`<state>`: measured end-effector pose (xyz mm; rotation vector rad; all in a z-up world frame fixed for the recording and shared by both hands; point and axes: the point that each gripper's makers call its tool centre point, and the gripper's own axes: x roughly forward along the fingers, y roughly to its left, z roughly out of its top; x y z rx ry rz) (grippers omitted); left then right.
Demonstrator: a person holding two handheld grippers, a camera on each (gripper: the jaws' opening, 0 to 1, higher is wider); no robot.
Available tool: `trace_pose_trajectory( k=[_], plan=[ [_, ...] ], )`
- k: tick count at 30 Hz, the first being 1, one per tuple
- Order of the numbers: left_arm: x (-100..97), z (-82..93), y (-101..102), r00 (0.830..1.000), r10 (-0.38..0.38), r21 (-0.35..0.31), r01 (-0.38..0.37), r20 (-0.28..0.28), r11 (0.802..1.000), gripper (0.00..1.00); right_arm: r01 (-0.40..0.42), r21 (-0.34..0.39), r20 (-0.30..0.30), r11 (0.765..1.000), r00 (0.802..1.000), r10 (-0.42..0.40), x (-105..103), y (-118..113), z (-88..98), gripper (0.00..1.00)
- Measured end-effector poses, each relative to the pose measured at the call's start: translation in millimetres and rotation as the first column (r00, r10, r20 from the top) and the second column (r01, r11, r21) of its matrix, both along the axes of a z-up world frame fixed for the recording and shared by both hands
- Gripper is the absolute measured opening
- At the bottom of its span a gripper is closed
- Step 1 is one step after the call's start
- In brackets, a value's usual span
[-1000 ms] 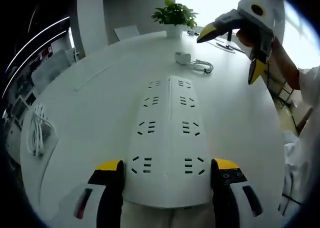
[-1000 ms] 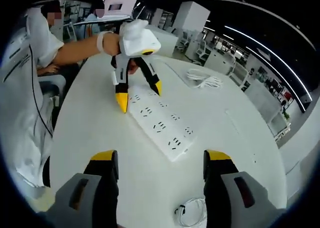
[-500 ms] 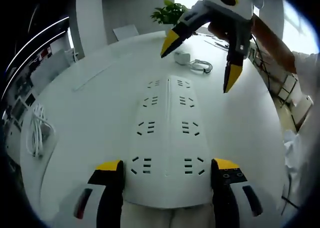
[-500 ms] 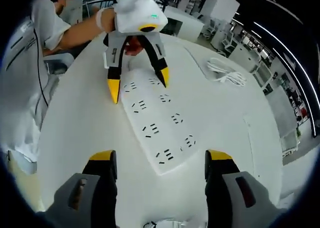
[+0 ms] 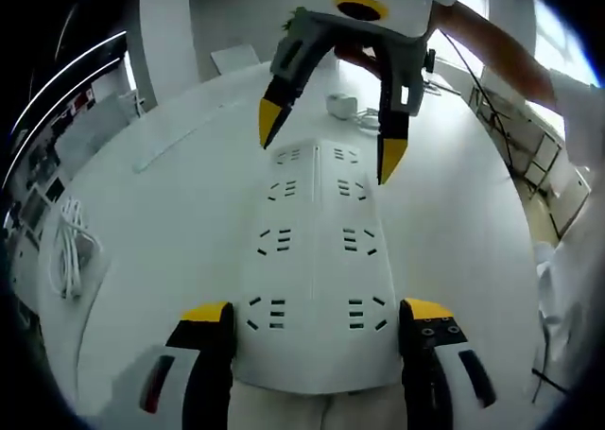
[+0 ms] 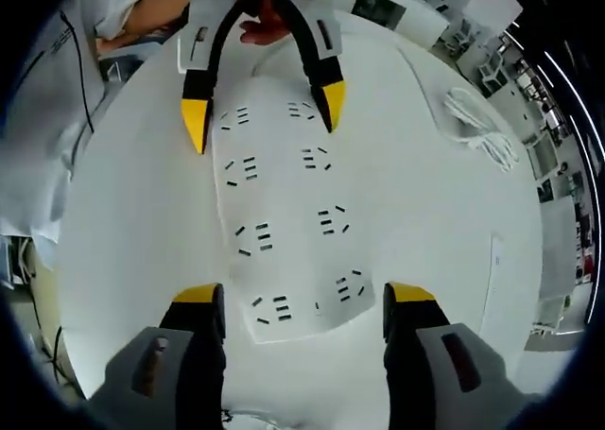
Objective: Straighten the power strip on the desk, plug the charger into it
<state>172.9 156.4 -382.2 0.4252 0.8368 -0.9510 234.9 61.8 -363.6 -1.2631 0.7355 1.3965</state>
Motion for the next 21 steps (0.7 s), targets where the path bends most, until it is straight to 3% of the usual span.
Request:
trace_pose_trajectory(
  k=[8, 21],
  plan=[
    [-0.6, -0.3, -0.1, 1.0, -0.005, -0.005, 0.005, 0.0, 1.0, 0.73, -0.049, -0.063, -0.03, 0.997, 0.998, 0.047, -1.2, -0.6, -8.3, 0.61],
    [-0.9, -0.6, -0.1, 1.0, -0.02, -0.012, 0.02, -0.003, 1.0, 0.73, -0.055, -0.078, -0.026, 0.995, 0.998, 0.053, -1.3, -0.8, -9.1, 0.6]
  ],
)
